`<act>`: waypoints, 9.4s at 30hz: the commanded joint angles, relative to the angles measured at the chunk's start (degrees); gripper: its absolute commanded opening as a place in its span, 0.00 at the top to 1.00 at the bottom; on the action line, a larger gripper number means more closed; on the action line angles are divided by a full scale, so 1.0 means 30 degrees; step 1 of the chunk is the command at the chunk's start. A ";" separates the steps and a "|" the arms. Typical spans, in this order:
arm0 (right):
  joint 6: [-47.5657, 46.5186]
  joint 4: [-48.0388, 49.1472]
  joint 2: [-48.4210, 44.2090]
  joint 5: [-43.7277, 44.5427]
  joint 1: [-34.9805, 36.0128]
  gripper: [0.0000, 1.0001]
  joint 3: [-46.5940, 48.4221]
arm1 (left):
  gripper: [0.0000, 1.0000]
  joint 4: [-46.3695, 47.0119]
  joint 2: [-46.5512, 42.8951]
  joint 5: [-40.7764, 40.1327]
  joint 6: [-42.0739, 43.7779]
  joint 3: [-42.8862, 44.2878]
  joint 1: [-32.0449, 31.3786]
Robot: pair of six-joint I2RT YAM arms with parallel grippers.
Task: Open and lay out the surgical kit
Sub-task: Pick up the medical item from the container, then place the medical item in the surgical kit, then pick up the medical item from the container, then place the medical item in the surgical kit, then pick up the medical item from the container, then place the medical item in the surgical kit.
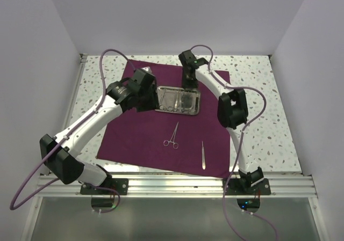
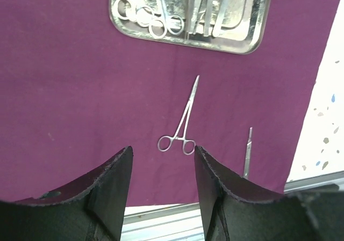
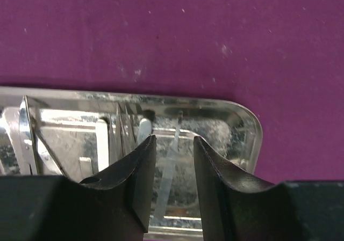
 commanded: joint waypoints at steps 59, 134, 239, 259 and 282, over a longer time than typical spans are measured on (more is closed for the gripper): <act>0.2730 0.0129 -0.8629 -0.0955 0.0365 1.00 -0.6896 | 0.47 0.1969 0.0514 -0.0143 0.4254 -0.0467 0.3791; 0.1587 -0.2943 -2.1440 0.1329 0.2416 0.15 -2.0618 | 0.92 0.6193 1.9413 0.1615 0.5486 1.3243 0.1535; 0.0147 -0.4029 -0.4440 0.2479 0.2679 1.00 -0.4614 | 0.21 0.5549 -0.2180 -0.1753 0.4488 -0.7590 0.1389; 1.2219 1.3253 -0.9636 -1.2058 0.7658 1.00 -1.6575 | 0.12 0.4992 -0.0013 0.0939 0.6716 -0.2021 0.9033; 0.8767 0.3423 -1.0917 -0.8667 0.7723 0.17 -1.2122 | 0.16 0.6251 0.2621 0.2028 0.7418 0.0175 0.9248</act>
